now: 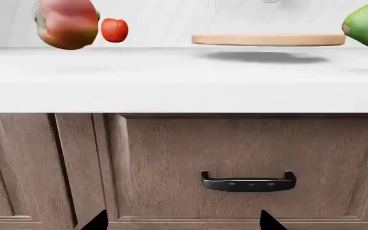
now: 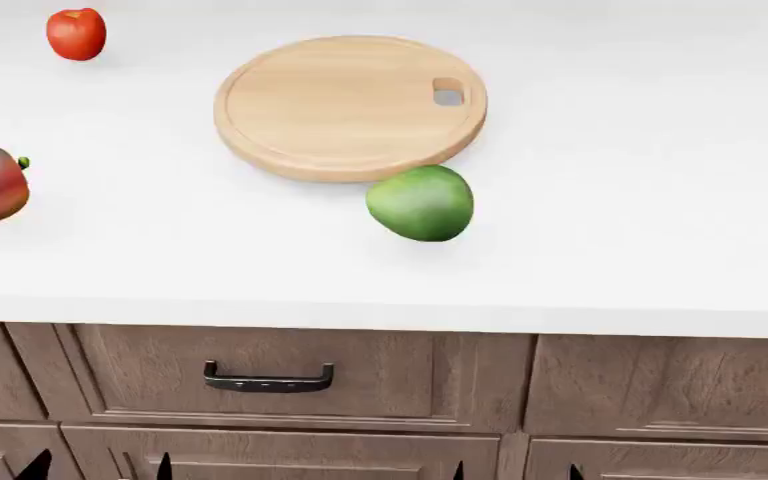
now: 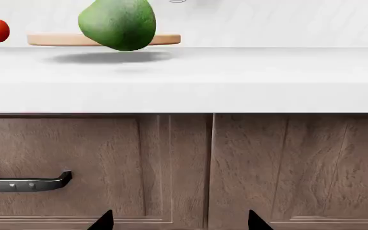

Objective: Place the avocado, onion, tomato and bell pepper on the cutting board.

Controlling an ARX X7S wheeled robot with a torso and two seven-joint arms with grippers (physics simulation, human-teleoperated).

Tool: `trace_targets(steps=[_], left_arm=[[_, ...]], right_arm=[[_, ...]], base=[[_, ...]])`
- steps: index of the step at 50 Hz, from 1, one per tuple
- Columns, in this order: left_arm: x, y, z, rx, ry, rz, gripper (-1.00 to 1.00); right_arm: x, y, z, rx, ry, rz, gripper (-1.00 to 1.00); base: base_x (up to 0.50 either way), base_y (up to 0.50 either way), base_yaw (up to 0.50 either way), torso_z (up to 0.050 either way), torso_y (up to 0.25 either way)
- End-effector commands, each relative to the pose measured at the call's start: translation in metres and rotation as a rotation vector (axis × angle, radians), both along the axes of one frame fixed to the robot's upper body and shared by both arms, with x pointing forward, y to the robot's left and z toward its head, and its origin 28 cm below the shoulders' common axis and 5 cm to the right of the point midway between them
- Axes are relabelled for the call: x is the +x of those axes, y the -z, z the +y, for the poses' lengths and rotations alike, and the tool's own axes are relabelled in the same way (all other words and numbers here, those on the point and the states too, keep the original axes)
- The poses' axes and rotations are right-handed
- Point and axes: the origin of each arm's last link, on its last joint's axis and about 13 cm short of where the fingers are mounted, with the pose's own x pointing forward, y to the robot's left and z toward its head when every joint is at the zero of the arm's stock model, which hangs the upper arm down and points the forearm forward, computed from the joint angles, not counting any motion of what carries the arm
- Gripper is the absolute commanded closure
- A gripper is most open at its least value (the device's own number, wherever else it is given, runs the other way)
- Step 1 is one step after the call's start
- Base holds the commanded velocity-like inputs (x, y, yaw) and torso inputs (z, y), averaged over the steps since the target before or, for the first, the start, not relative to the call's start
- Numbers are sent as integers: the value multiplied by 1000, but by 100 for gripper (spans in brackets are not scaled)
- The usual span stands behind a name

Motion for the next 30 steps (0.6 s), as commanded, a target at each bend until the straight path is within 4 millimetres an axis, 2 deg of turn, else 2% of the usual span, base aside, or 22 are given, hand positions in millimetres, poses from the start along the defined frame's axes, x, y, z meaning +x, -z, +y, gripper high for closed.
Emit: trace_targets(steps=[1, 4, 14, 30], left_arm=[[1, 2, 0, 23, 0, -1, -100], [-1, -1, -2, -19, 58, -8, -100], [-5, -4, -3, -1, 70, -11, -100], [-6, -5, -4, 1, 86, -10, -100]], right_arm=[[0, 0, 0, 0, 0, 0, -100], [-1, 0, 4, -10, -38, -16, -100], [-4, -2, 4, -21, -34, -7, -100], [-4, -2, 4, -26, -34, -6, -100]], base=[[0, 0, 0, 0, 0], [0, 0, 0, 0, 0], [0, 0, 0, 0, 0], [0, 0, 0, 50, 55]])
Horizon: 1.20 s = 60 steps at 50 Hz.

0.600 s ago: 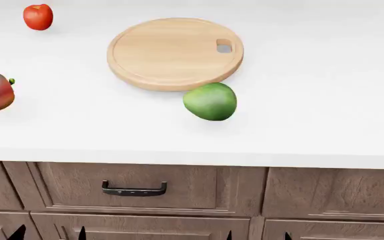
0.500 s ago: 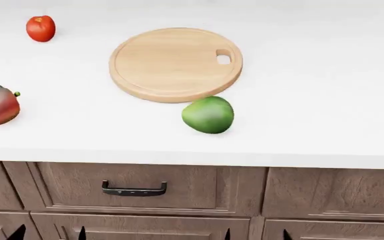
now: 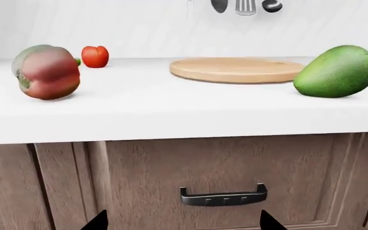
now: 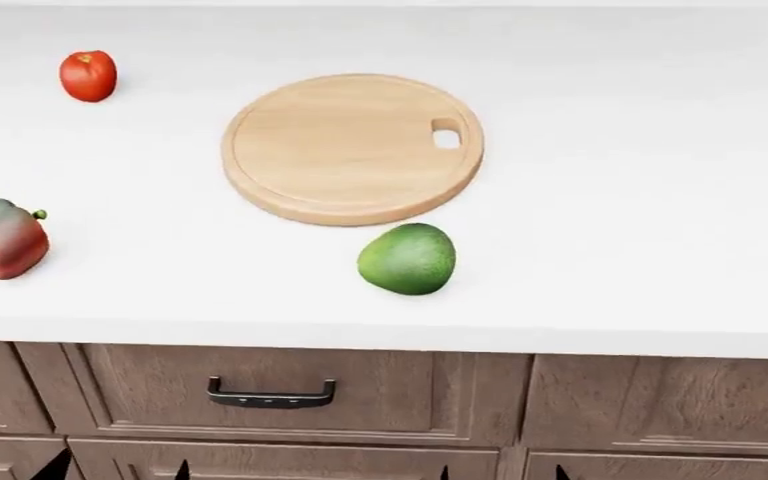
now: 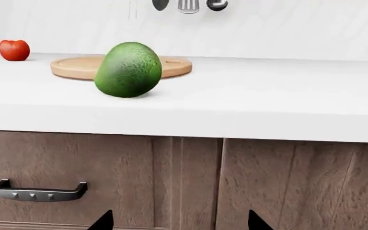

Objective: Place the avocado, onion, tomato and bell pepper on the cutting board.

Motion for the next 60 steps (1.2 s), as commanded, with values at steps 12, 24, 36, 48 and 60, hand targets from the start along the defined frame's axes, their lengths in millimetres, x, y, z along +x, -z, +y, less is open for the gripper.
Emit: trace_targets(steps=[12, 24, 36, 48, 60], left_arm=[[-2, -2, -1, 0, 17, 0, -100], [7, -66, 13, -35, 67, -101, -100], [-13, -194, 34, -41, 130, -324, -100], [-23, -190, 36, -37, 115, -298, -100], [-30, -195, 36, -37, 114, -302, -100]], right_arm=[[-2, -1, 0, -5, 0, -1, -100], [7, -73, -16, -96, -13, -105, -100], [-12, -209, -31, -143, -48, -309, -100], [-23, -210, -33, -138, -38, -288, -100], [-31, -225, -32, -138, -57, -288, -100]], base=[[0, 0, 0, 50, 54], [0, 0, 0, 25, 23], [0, 0, 0, 0, 0], [0, 350, 0, 0, 0], [76, 167, 0, 0, 0]])
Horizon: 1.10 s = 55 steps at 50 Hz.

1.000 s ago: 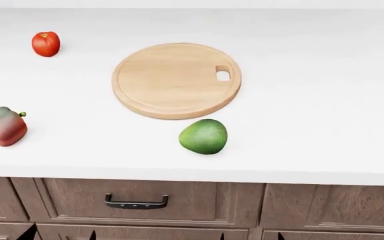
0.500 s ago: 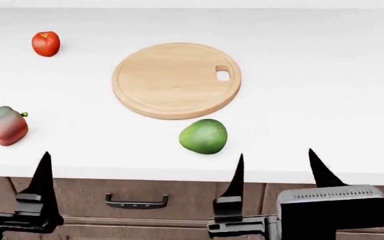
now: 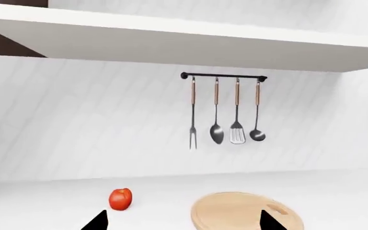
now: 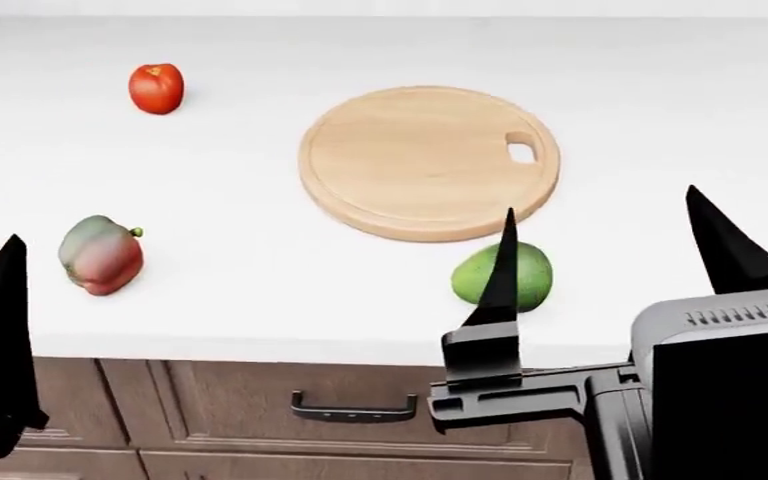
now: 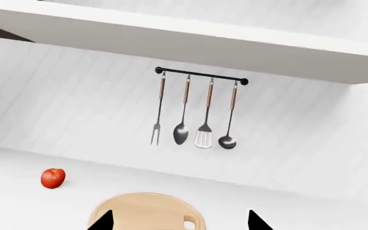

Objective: Place the avocado, onion, tomato and bell pepper on the cutting board.

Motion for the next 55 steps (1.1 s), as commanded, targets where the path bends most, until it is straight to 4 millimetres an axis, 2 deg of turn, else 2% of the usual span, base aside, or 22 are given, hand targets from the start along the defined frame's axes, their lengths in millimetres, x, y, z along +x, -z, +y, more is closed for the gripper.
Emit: trace_targets(steps=[1, 18, 25, 29, 32, 38, 42, 49, 55], left_arm=[[-9, -7, -1, 17, 9, -12, -100], [-4, -11, -5, -24, 11, -34, -100], [-1, -13, -7, -33, 14, -39, -100], [-2, -11, -7, -39, 10, -36, -100], [-2, -11, -8, -44, 13, -39, -100], [-2, -10, -9, -54, 12, -35, -100], [-2, -9, -10, -56, 16, -36, -100], [-4, -6, -9, -63, 11, -27, -100], [-6, -4, -10, -69, 14, -21, -100]], right_arm=[[-13, -15, 0, -36, -12, -11, -100], [-9, -17, 0, -33, -24, -3, -100], [-8, -27, -2, -68, -27, -7, -100], [-9, -35, -2, -65, -62, 26, -100], [-10, -50, -5, 38, -160, 96, -100], [-11, -70, -11, -89, -268, 271, -100], [-17, -77, -18, -76, -367, 339, -100], [-19, -75, -31, -148, -325, 392, -100], [-29, -82, -40, -208, -290, 414, -100]], base=[[500, 0, 0, 0, 0], [500, 0, 0, 0, 0], [500, 0, 0, 0, 0], [0, 0, 0, 0, 4], [0, 0, 0, 0, 0], [0, 0, 0, 0, 0], [0, 0, 0, 0, 0], [0, 0, 0, 0, 0], [0, 0, 0, 0, 0]])
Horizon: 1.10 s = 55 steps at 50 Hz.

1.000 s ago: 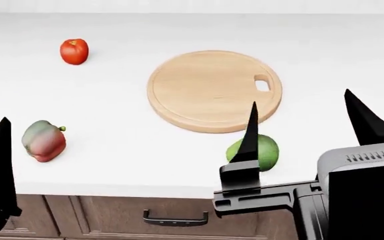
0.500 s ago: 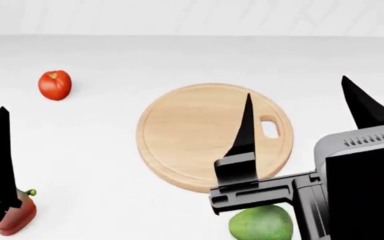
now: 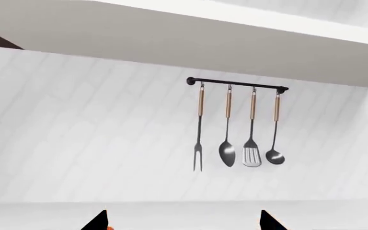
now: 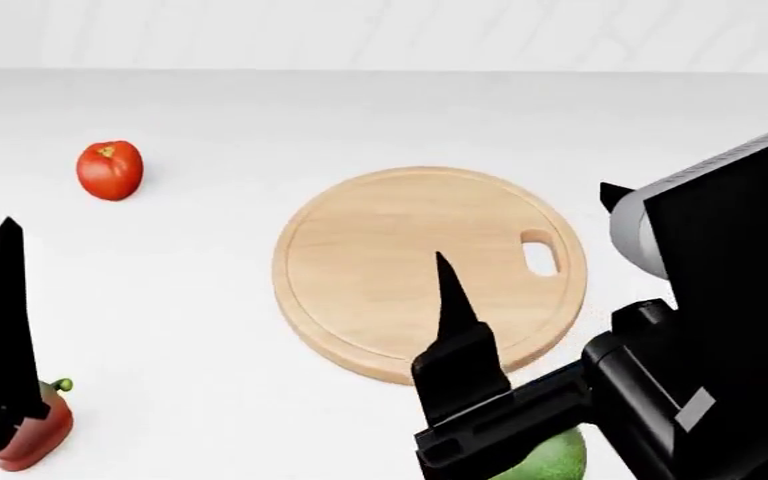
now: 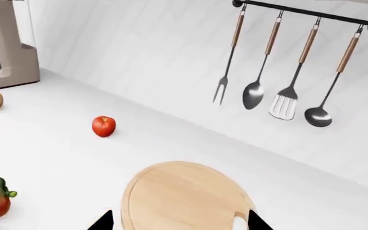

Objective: Place the avocado, onion, tomato and bell pepper on the cutting board.

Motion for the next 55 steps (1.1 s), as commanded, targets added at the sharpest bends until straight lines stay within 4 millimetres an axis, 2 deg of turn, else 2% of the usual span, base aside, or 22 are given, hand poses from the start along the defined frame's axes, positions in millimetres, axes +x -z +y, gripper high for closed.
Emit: trace_targets(steps=[1, 9, 18, 31, 36, 44, 55], left_arm=[[-3, 3, -1, -12, 4, 8, -100], [-2, 7, -6, -21, 24, 18, -100], [-7, 4, -8, -18, 31, 17, -100], [-10, 5, -6, -18, 30, 26, -100], [-11, 4, -6, -16, 28, 28, -100], [-11, 2, -6, -16, 28, 26, -100], [-12, 1, -7, -19, 32, 27, -100]], right_arm=[[-15, -14, -18, -93, -7, 79, -100], [-26, -10, -24, -120, 13, 137, -100], [-31, 10, -21, -138, -10, 230, -100], [-13, 31, -15, -138, -43, 286, -100], [-6, 35, -17, -144, -30, 288, -100], [16, 49, -23, -132, -1, 318, -100], [29, 66, -25, -156, -12, 381, -100]], base=[[0, 0, 0, 0, 0], [0, 0, 0, 0, 0], [0, 0, 0, 0, 0], [0, 0, 0, 0, 0], [0, 0, 0, 0, 0], [0, 0, 0, 0, 0], [0, 0, 0, 0, 0]])
